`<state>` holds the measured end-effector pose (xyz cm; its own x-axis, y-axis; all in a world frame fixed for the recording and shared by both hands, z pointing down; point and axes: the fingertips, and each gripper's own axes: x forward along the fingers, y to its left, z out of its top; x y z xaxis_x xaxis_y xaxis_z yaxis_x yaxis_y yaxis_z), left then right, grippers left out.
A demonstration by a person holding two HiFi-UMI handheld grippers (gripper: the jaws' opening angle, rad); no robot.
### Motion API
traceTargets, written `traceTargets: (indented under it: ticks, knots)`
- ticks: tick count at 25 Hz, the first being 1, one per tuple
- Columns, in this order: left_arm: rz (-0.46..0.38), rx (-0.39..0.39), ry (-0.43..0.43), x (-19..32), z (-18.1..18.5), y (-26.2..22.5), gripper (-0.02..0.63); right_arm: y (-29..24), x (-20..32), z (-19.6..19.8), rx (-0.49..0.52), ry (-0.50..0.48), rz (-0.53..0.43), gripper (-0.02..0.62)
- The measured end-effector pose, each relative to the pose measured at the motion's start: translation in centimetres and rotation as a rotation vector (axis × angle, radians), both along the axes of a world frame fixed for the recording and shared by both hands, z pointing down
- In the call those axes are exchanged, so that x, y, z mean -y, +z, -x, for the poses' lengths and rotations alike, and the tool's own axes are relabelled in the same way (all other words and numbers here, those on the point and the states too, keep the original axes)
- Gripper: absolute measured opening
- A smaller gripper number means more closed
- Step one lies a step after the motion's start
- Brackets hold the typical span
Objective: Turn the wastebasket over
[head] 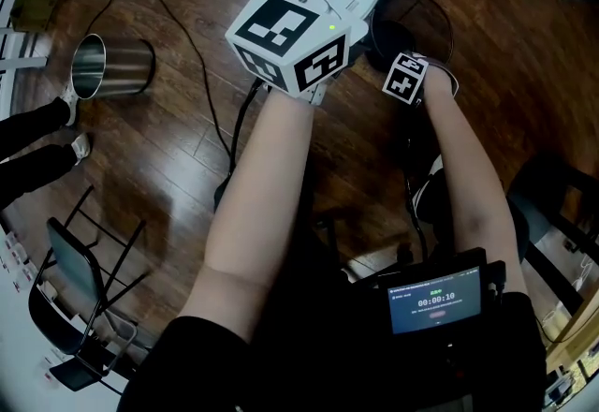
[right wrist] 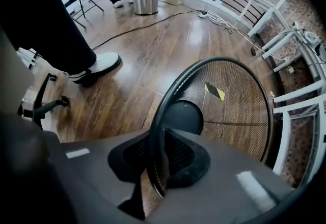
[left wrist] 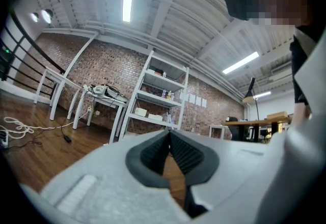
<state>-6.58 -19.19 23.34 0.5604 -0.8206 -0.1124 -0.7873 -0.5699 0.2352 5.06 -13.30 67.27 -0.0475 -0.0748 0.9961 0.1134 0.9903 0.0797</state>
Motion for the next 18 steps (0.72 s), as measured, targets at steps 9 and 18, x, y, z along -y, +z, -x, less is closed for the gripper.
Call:
traceTargets:
  ticks: [9,18]
  knots:
    - [0.022,0.085,0.029,-0.6,-1.8,0.2,0.0,-8.2,-0.4,-0.7,0.299,0.159,0.064,0.124]
    - [0.025,0.174,0.089,-2.1,-5.4,0.9,0.0,-31.0,3.1,0.8,1.216,0.551,0.102,0.009]
